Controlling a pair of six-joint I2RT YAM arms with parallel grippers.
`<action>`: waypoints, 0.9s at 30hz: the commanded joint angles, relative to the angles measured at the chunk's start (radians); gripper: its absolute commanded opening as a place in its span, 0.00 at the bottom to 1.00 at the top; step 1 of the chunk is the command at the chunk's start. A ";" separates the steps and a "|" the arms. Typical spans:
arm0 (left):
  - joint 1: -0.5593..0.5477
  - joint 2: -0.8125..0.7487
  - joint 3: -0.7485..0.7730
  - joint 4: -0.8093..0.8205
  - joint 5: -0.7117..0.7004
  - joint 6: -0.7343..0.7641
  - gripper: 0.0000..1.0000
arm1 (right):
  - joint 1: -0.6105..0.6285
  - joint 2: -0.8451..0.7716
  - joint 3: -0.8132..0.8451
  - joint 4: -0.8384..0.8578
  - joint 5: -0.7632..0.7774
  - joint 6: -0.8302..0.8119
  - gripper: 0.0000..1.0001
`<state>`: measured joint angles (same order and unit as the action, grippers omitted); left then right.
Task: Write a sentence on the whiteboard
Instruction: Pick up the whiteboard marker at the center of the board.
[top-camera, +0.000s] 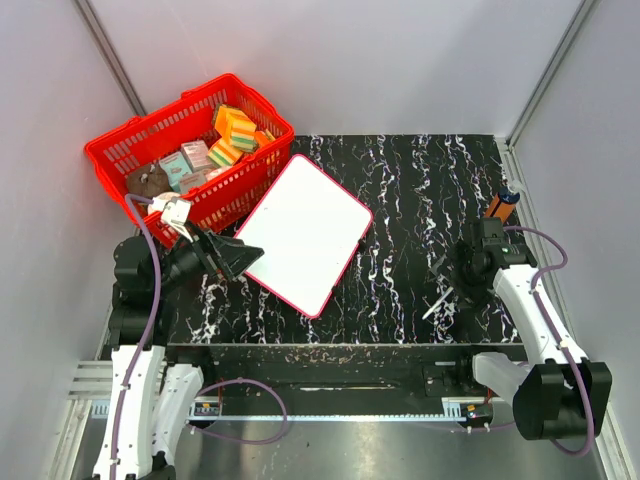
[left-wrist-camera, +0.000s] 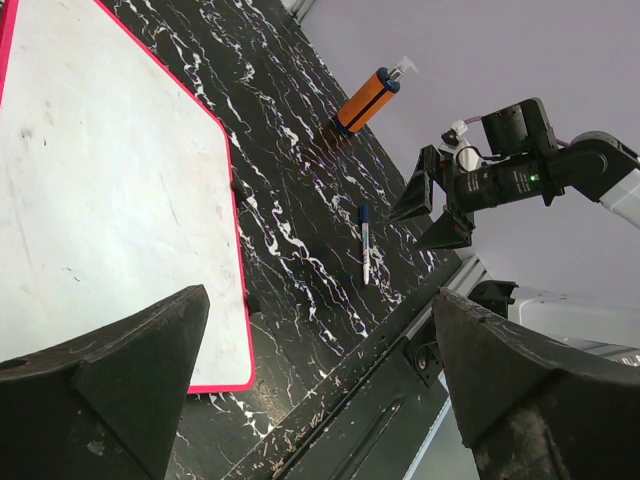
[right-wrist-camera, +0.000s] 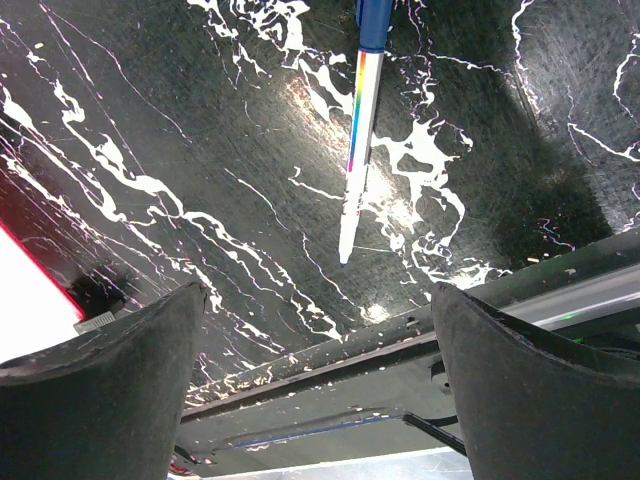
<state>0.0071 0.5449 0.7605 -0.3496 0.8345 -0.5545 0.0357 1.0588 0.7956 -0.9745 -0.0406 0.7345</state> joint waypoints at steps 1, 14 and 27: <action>-0.002 -0.014 0.042 0.015 -0.009 0.002 0.99 | 0.004 0.001 0.025 -0.003 0.034 0.000 1.00; -0.002 -0.030 0.022 0.017 0.000 -0.007 0.99 | 0.003 0.108 0.047 -0.013 0.125 0.035 0.91; -0.002 -0.034 -0.001 0.029 0.005 -0.015 0.99 | 0.003 0.363 0.080 0.068 0.122 0.040 0.63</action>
<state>0.0071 0.5232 0.7605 -0.3496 0.8295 -0.5571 0.0364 1.3823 0.8444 -0.9512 0.0624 0.7643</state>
